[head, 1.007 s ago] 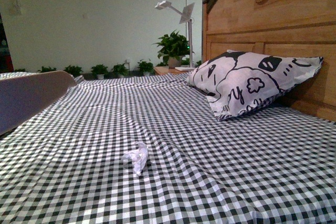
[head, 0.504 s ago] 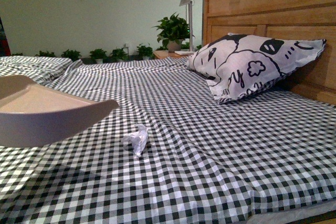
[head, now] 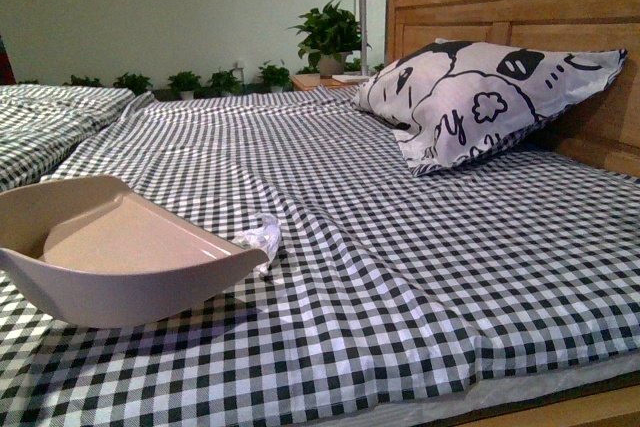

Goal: Clean up trash

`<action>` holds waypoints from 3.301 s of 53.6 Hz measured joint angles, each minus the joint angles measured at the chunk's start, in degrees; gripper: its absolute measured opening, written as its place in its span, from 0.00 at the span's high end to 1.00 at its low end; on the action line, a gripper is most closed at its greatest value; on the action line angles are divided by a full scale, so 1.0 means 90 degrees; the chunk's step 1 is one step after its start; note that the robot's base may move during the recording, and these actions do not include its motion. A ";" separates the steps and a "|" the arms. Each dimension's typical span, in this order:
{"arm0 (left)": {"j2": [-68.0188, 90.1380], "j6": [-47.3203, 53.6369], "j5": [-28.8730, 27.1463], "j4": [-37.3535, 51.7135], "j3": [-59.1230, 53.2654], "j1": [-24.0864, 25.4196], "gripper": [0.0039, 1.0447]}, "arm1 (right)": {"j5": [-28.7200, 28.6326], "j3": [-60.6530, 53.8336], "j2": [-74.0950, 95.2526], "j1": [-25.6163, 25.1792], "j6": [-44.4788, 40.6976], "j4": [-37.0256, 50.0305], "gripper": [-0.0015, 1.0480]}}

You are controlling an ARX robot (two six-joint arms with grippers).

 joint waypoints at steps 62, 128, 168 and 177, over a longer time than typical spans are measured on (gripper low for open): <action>0.1294 0.0566 0.0505 0.0474 0.0427 0.0129 0.73 | 0.0002 0.0000 0.0000 0.0000 0.0000 0.0000 0.80; 0.1654 0.0568 0.0437 0.0401 0.0406 0.0058 0.73 | 0.0000 0.0000 0.0000 0.0000 0.0000 0.0000 0.80; 0.1664 0.0566 0.0432 0.0403 0.0406 0.0058 0.73 | -0.3208 0.2450 0.3776 -0.1064 -0.0202 -0.0792 0.80; 0.1666 0.0568 0.0432 0.0403 0.0406 0.0056 0.73 | -0.3208 0.3582 0.5484 -0.1018 -0.0452 -0.0610 0.80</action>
